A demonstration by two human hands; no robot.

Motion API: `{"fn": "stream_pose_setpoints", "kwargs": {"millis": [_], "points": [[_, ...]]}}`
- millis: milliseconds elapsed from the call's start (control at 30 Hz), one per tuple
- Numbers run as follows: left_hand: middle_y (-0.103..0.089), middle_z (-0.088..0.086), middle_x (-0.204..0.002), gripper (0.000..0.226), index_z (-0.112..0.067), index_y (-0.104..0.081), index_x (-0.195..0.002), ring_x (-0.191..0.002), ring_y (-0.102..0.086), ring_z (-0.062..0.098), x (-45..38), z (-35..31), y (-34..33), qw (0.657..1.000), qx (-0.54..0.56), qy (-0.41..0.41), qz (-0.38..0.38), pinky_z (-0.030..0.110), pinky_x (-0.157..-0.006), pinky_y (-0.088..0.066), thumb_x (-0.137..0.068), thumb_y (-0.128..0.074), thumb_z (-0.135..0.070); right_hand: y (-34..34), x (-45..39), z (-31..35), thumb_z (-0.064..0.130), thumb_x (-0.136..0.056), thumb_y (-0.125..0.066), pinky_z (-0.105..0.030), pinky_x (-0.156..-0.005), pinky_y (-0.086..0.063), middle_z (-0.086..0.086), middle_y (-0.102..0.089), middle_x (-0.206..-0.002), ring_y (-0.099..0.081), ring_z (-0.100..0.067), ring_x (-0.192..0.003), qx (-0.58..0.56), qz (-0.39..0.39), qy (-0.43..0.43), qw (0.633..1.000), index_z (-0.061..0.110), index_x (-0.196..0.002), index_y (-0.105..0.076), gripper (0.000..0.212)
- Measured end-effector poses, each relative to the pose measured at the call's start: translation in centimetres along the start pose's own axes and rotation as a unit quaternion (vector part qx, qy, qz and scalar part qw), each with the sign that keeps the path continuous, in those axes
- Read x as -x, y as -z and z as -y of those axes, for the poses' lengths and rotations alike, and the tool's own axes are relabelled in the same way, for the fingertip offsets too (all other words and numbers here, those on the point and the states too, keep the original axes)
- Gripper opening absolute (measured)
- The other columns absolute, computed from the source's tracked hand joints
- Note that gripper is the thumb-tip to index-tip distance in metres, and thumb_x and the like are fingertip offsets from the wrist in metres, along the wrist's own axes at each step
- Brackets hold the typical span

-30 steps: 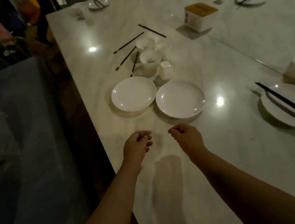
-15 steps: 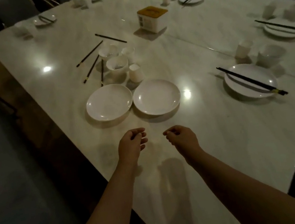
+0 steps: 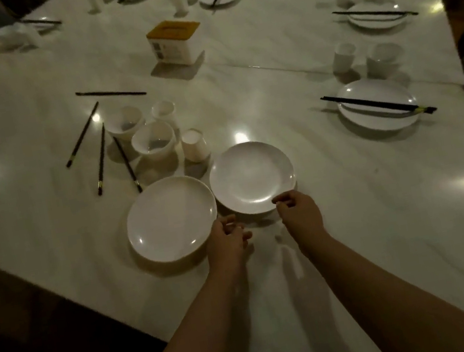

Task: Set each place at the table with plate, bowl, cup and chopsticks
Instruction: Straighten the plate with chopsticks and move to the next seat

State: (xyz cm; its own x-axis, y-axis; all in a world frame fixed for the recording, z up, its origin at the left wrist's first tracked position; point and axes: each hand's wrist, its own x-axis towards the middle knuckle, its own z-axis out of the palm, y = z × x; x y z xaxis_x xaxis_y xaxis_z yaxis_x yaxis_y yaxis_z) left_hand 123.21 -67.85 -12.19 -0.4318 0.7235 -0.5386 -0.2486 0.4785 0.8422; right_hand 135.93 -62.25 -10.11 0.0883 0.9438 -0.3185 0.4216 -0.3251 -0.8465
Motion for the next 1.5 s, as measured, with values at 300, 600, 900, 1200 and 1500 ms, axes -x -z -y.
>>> {"fn": "stream_pose_setpoints", "kwargs": {"millis": [300, 600, 900, 1200, 1500], "points": [[-0.068, 0.01, -0.103, 0.037, -0.013, -0.051, -0.128, -0.084, -0.069, 0.021, -3.0, -0.2, -0.2, 0.996, 0.034, 0.076, 0.041, 0.034, -0.07, -0.056, -0.091, -0.053, -0.01, -1.3, -0.7, 0.6, 0.011, -0.085, -0.057, -0.037, -0.088, -0.048, -0.01, -0.034, -0.127, -0.049, -0.026, -0.104, 0.015, -0.102, -0.067, 0.992, 0.018, -0.122, -0.05, 0.038], [-0.068, 0.017, -0.102, 0.037, -0.01, -0.053, -0.127, -0.077, -0.069, 0.022, -4.3, -0.5, -1.5, 0.996, 0.01, 0.083, 0.034, 0.029, -0.058, -0.051, -0.092, -0.043, -0.001, -1.5, -3.3, 0.6, 0.015, -0.086, -0.056, -0.04, -0.084, -0.054, -0.009, -0.058, -0.116, -0.055, -0.021, -0.093, -0.057, -0.074, -0.129, 0.987, 0.013, -0.13, -0.042, 0.047], [-0.059, 0.005, -0.1, 0.012, -0.017, -0.052, -0.098, -0.083, -0.06, 0.017, -1.6, -3.1, 0.2, 0.973, -0.211, -0.087, -0.035, 0.03, -0.074, -0.051, -0.088, -0.056, -0.012, -1.3, -3.1, -0.4, 0.011, -0.075, -0.061, -0.047, -0.072, -0.06, 0.001, -0.059, -0.097, -0.063, -0.025, -0.088, -0.11, -0.108, -0.154, 0.976, 0.025, -0.108, -0.051, 0.037], [-0.036, 0.001, -0.151, 0.042, -0.017, -0.048, -0.135, -0.14, -0.032, 0.019, -6.1, -6.6, 0.8, 0.874, -0.401, -0.252, 0.112, 0.025, -0.108, -0.026, -0.093, -0.05, -0.011, 0.9, 1.3, -2.6, 0.012, -0.089, -0.044, -0.036, -0.082, -0.055, -0.001, -0.061, -0.106, -0.058, -0.02, -0.089, -0.051, -0.175, -0.162, 0.97, 0.027, -0.12, -0.057, 0.037], [-0.056, 0.009, -0.134, 0.045, -0.01, -0.057, -0.131, -0.124, -0.051, 0.023, -5.9, -3.6, 1.7, 0.834, -0.441, -0.289, 0.161, 0.021, -0.102, -0.034, -0.09, -0.045, 0.003, 0.7, 3.0, -4.4, 0.01, -0.092, -0.04, -0.03, -0.095, -0.045, -0.008, -0.059, -0.128, -0.057, -0.027, -0.114, 0.113, -0.143, -0.107, 0.977, 0.032, -0.131, -0.056, 0.047]]}}
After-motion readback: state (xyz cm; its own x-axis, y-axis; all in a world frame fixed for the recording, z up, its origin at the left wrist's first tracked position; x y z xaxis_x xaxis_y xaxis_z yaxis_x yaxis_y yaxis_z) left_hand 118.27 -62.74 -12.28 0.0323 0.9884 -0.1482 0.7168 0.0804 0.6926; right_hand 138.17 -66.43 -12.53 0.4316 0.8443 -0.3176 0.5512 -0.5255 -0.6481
